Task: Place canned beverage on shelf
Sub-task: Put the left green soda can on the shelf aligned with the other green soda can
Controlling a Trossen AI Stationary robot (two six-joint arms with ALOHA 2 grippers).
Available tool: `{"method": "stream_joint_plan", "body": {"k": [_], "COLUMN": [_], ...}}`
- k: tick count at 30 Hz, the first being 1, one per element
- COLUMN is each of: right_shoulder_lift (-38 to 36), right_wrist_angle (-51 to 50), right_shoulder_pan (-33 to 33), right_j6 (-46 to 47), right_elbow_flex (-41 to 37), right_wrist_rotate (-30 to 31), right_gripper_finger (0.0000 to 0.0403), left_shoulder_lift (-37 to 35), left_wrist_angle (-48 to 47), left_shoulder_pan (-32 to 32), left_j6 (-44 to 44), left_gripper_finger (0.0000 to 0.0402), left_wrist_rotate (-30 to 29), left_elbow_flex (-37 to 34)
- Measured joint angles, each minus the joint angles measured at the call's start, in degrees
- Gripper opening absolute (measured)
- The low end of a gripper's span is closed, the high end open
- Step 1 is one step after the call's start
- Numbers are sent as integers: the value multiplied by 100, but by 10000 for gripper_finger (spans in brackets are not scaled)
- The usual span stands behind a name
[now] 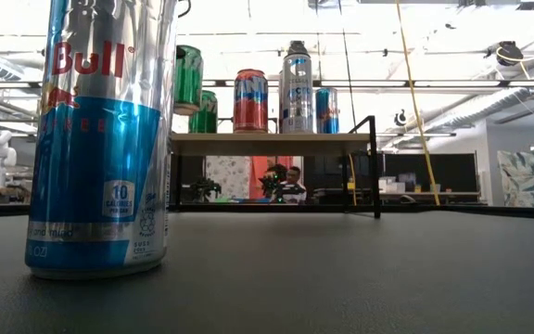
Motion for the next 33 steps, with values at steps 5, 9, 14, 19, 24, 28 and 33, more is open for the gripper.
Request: {"method": "stream_joint_plan", "body": {"k": [5, 9, 14, 19, 24, 28, 33], "right_shoulder_lift": [0, 0, 0, 0, 0, -1, -1], "right_wrist_angle": [0, -4, -10, -11, -12, -12, -13], "right_shoulder_pan": [-26, -84, -173, -186, -186, -186, -186], "right_j6": [-2, -13, -19, -39, -39, -39, -39], "right_elbow_flex": [0, 0, 0, 0, 0, 0, 0], "right_wrist_rotate": [-2, -1, -13, -18, -23, -39, -44], "right_gripper_finger": [368, 368, 368, 368, 368, 368, 368], "left_shoulder_lift": [0, 0, 0, 0, 0, 0, 0], "left_wrist_angle": [8, 20, 14, 20, 202, 546, 588], "left_shoulder_pan": [-30, -141, -282, -420, -458, -453, -453], "left_j6": [149, 190, 185, 187, 196, 192, 144], "left_gripper_finger": [302, 302, 302, 302, 302, 302, 302], "left_wrist_rotate": [-66, -428, -927, -1342, -1363, -1394, -1443], "left_elbow_flex": [-180, -195, -195, -195, -195, -195, -195]}}
